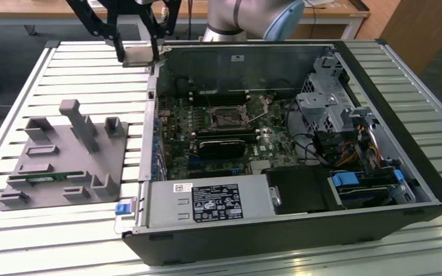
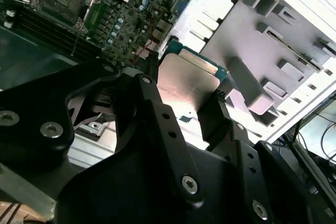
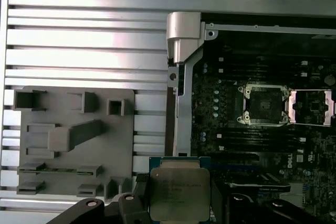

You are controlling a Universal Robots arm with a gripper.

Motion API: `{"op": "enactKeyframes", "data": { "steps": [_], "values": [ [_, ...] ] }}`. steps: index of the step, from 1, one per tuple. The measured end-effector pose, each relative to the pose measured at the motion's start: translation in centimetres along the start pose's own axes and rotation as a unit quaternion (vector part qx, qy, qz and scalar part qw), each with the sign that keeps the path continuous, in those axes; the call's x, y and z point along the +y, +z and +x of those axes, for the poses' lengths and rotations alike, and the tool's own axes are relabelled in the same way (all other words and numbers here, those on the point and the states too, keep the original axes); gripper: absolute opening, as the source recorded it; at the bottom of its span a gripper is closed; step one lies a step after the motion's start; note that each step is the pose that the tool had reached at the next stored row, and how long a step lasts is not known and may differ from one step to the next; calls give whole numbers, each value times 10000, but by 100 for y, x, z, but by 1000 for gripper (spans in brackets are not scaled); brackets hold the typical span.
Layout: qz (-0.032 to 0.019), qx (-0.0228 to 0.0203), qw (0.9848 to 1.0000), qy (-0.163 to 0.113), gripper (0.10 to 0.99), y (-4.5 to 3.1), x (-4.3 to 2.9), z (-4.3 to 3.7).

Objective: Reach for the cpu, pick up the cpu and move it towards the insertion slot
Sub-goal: 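Pick up the cpu and move it towards the insertion slot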

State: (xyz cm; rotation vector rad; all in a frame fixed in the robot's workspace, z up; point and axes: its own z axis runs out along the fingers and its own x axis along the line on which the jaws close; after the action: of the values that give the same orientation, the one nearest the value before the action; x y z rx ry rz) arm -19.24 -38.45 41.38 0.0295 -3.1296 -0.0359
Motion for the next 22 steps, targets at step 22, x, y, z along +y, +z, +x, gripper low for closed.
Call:
{"op": "enactKeyframes", "data": {
  "steps": [22],
  "values": [
    [0, 0, 10000, 1, 545, -3, 50, -623]
  ]
}}
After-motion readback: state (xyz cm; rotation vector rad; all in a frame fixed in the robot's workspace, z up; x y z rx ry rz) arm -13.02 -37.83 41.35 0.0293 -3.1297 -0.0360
